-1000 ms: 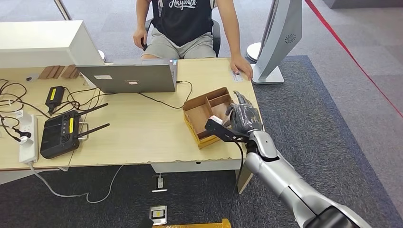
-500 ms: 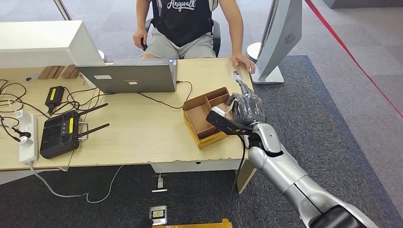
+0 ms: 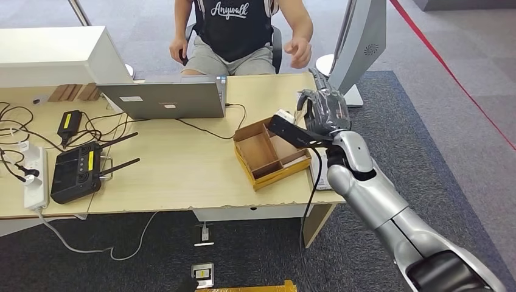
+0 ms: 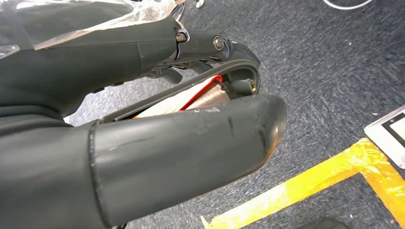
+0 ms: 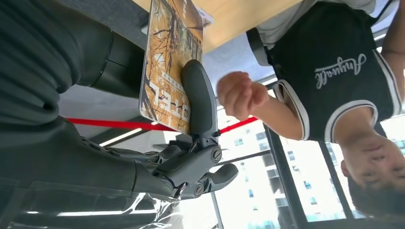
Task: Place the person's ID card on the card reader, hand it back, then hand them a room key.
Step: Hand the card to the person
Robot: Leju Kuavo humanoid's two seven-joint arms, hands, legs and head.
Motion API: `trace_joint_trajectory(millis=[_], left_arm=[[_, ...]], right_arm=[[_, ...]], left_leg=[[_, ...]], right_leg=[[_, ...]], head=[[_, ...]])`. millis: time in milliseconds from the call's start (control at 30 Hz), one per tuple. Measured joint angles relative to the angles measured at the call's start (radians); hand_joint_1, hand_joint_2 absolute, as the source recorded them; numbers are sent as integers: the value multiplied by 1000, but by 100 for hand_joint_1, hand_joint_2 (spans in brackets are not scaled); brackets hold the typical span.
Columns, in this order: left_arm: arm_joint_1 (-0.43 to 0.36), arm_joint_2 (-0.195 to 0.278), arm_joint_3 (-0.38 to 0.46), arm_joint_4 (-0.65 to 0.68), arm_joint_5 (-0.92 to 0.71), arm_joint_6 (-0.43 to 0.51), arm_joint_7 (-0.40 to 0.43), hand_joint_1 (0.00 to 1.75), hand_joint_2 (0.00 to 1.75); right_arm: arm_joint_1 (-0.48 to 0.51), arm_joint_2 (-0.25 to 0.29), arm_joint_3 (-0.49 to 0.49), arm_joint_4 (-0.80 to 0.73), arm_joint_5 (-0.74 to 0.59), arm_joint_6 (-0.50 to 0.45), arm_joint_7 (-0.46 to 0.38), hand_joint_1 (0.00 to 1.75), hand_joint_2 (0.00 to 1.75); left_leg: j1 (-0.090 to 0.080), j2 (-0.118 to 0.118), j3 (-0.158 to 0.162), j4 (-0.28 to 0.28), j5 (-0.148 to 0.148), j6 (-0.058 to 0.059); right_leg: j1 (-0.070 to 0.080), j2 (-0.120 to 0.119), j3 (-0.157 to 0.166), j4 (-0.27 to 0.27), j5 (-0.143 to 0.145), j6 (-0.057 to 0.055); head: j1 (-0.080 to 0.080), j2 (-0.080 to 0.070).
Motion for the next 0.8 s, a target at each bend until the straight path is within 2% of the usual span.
trace_joint_trajectory(millis=[200, 367, 567, 800], left_arm=[[-9, 1, 6, 0, -22, -5, -7, 0, 0], [-9, 2, 11, 0, -24, -5, -13, 0, 0], [-6, 4, 21, 0, -24, -1, -17, 0, 0], [-1, 10, 31, 0, -21, -1, -18, 0, 0]], right_arm=[[-206, 74, 18, 191, -21, 6, -36, 175, 175], [-341, 129, 27, 382, -17, 9, -25, 175, 175], [-396, 178, 47, 530, 44, 6, 35, 174, 175], [-405, 207, 64, 619, 50, -7, 58, 175, 175]], left_leg=[[0, -1, -3, 0, 3, -1], [0, -1, -3, 0, 3, -1], [0, -1, -4, 0, 3, -1], [0, -1, -3, 0, 3, -1]], right_leg=[[0, -1, -2, 0, 1, 0], [0, -1, -3, 0, 1, 0], [0, -1, -3, 0, 1, 0], [0, -1, -3, 0, 1, 0]], head=[[0, 0], [0, 0], [0, 0], [0, 0]])
